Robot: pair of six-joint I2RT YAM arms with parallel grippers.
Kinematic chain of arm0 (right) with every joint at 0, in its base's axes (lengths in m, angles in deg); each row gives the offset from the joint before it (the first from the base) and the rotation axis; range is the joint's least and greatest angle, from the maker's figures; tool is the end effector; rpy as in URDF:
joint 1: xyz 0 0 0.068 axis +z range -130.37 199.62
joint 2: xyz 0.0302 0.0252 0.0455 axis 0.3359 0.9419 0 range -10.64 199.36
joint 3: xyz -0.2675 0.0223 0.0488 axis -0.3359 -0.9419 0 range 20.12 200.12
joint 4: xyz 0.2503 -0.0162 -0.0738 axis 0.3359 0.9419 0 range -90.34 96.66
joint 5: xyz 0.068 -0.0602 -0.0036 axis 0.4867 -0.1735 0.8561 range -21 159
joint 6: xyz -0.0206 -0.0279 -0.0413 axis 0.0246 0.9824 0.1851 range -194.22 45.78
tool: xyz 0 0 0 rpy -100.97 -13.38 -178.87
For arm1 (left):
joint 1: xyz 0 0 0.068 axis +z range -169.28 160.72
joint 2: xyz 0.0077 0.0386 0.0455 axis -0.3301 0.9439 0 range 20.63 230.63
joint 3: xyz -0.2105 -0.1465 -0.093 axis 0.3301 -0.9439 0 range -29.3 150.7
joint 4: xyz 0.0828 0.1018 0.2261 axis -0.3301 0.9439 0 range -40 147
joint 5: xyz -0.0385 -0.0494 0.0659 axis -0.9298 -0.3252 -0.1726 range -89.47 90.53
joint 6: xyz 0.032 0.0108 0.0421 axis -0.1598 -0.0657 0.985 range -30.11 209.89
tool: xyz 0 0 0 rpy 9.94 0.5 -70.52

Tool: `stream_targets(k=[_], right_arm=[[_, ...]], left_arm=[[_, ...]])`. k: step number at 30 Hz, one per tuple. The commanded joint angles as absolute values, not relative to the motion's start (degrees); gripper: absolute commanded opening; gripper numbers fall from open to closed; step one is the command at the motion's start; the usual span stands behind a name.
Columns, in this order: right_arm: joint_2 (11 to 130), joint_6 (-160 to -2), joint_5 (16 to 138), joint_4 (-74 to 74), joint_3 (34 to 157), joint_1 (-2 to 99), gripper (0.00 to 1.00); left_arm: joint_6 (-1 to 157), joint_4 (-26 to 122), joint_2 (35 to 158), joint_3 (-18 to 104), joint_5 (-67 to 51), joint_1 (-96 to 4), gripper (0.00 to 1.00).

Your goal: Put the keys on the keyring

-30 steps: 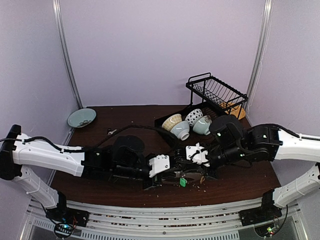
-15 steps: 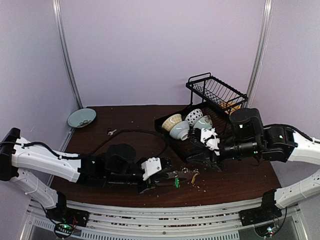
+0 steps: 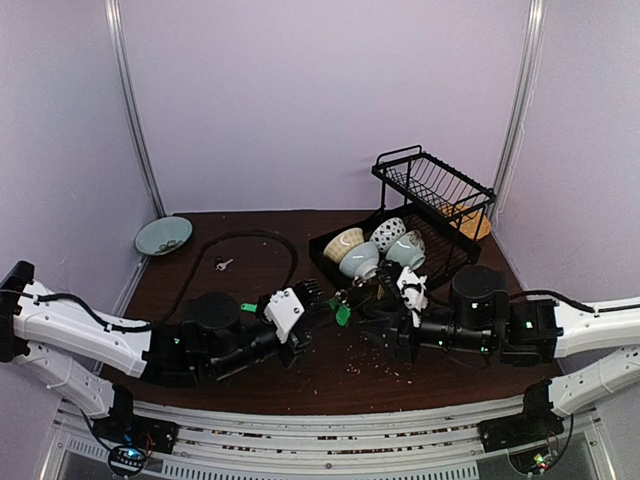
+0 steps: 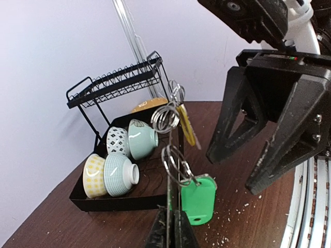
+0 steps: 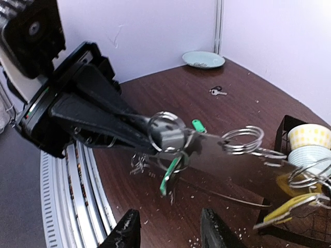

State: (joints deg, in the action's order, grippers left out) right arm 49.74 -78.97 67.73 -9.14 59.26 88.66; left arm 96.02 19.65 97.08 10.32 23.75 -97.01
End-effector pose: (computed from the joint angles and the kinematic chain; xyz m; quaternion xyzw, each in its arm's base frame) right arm 0.0890 0.2300 0.2864 -0.4089 0.6638 0.3690 0.5060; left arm 0.0766 -0.2866 0.2593 0.3886 0.6331 -0.2599 0.6170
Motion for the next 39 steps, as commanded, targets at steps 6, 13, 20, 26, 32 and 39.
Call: stream_targets(k=[6,13,20,26,32,39], right_arm=[[51.06,-80.65,62.60,-21.97,59.42,88.91,0.53],[53.57,-79.69,59.00,-27.05,59.57,90.14,0.51],[56.94,-77.96,59.38,-25.99,61.78,90.68,0.47],[57.34,-78.18,59.31,-26.36,61.58,90.82,0.40],[57.85,-77.74,59.16,-27.09,61.94,90.82,0.41],[57.99,-76.94,58.91,-27.96,62.27,90.82,0.36]], left_arm=[[100.61,6.88,98.68,10.92,31.69,-98.84,0.00],[104.33,3.10,100.55,11.94,37.81,-100.57,0.00],[104.95,2.28,100.99,12.27,37.28,-100.66,0.00],[105.03,1.66,100.70,12.09,36.90,-100.66,0.00],[104.82,1.84,100.97,12.18,36.32,-100.73,0.00],[104.65,2.02,100.96,12.18,35.73,-100.75,0.00]])
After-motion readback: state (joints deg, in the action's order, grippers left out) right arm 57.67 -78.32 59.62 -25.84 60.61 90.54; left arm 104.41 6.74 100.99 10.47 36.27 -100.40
